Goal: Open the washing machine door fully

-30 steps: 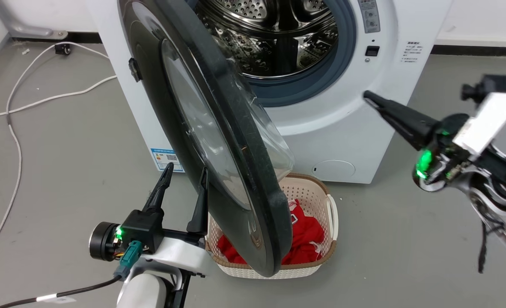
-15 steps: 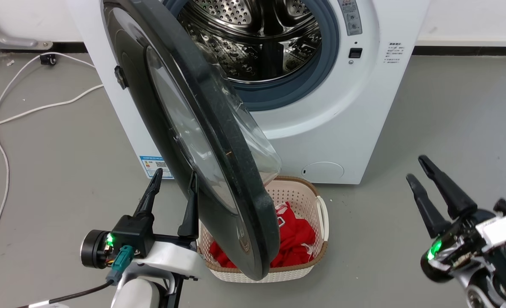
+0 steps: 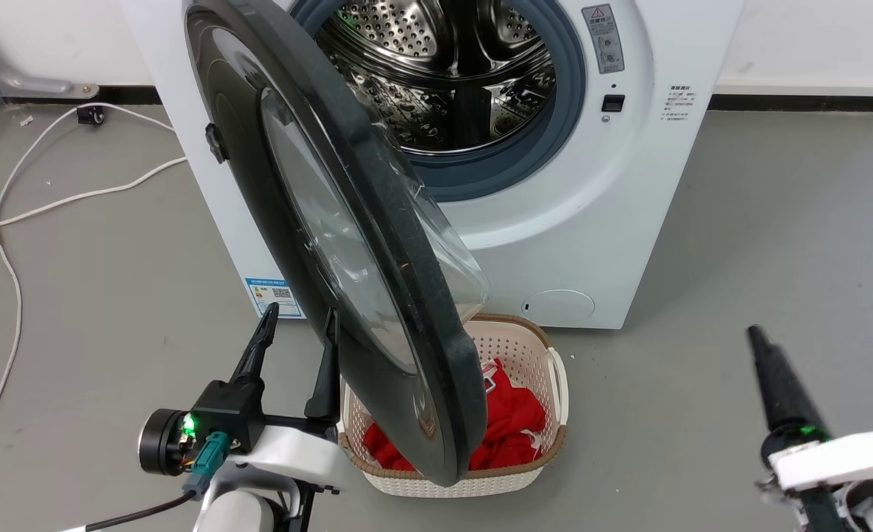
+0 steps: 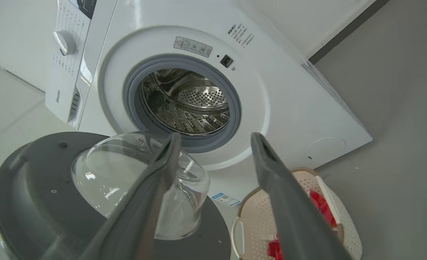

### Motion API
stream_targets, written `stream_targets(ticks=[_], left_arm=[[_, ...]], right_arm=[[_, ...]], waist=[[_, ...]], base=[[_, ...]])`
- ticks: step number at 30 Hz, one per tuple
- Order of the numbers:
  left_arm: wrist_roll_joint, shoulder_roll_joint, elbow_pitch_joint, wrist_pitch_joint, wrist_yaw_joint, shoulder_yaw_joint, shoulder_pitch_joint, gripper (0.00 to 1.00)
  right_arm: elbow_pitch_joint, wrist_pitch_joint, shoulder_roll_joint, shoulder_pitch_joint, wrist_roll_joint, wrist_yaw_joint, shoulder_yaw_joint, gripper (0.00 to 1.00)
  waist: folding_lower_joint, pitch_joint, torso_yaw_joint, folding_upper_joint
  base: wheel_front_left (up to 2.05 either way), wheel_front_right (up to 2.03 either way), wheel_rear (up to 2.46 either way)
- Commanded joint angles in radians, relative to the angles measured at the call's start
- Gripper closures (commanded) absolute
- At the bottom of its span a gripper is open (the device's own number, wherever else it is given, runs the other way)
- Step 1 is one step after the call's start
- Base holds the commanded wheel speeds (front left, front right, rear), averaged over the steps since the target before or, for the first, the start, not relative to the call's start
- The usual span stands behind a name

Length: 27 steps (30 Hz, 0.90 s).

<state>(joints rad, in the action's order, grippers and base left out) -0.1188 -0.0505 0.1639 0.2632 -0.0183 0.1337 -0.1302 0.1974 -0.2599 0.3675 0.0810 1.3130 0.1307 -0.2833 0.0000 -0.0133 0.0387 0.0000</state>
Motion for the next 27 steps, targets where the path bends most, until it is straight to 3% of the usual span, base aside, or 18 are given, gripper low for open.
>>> stream_targets(ticks=[1,4,9,15,21,27], left_arm=[[0.000,0.000,0.001,0.002,-0.002,0.000,0.009,0.00],[0.002,0.000,0.000,0.002,-0.002,-0.002,0.015,0.00],[0.006,0.000,-0.002,0.002,-0.005,-0.003,0.016,0.00],[0.010,0.000,-0.002,0.002,-0.006,-0.006,0.010,0.00],[0.014,0.000,-0.004,0.002,-0.008,-0.005,0.005,0.00],[0.019,0.000,-0.005,0.002,-0.008,-0.004,-0.001,0.00]], right_arm=[[0.009,-0.005,-0.014,0.015,-0.058,0.000,0.039,0.00],[-0.001,-0.004,-0.085,0.016,-0.308,0.000,0.166,0.00],[-0.120,-0.005,-0.212,-0.017,-0.734,0.000,0.334,0.00],[-0.301,0.002,-0.296,-0.071,-1.135,0.000,0.406,0.00],[-0.351,0.055,-0.317,-0.141,-1.324,0.000,0.374,0.00],[-0.275,0.045,-0.319,-0.171,-1.277,0.000,0.369,0.00]], waist=[[0.0000,0.002,-0.002,0.0000],[0.0000,0.005,-0.005,0.0000],[0.0000,0.004,-0.007,0.0000],[0.0000,0.000,-0.005,0.0000],[0.0000,-0.003,-0.004,0.0000],[0.0000,-0.009,0.000,0.0000]], base=[[0.00,0.00,0.00],[0.00,0.00,0.00],[0.00,0.00,0.00],[0.00,0.00,0.00],[0.00,0.00,0.00],[0.00,0.00,0.00]])
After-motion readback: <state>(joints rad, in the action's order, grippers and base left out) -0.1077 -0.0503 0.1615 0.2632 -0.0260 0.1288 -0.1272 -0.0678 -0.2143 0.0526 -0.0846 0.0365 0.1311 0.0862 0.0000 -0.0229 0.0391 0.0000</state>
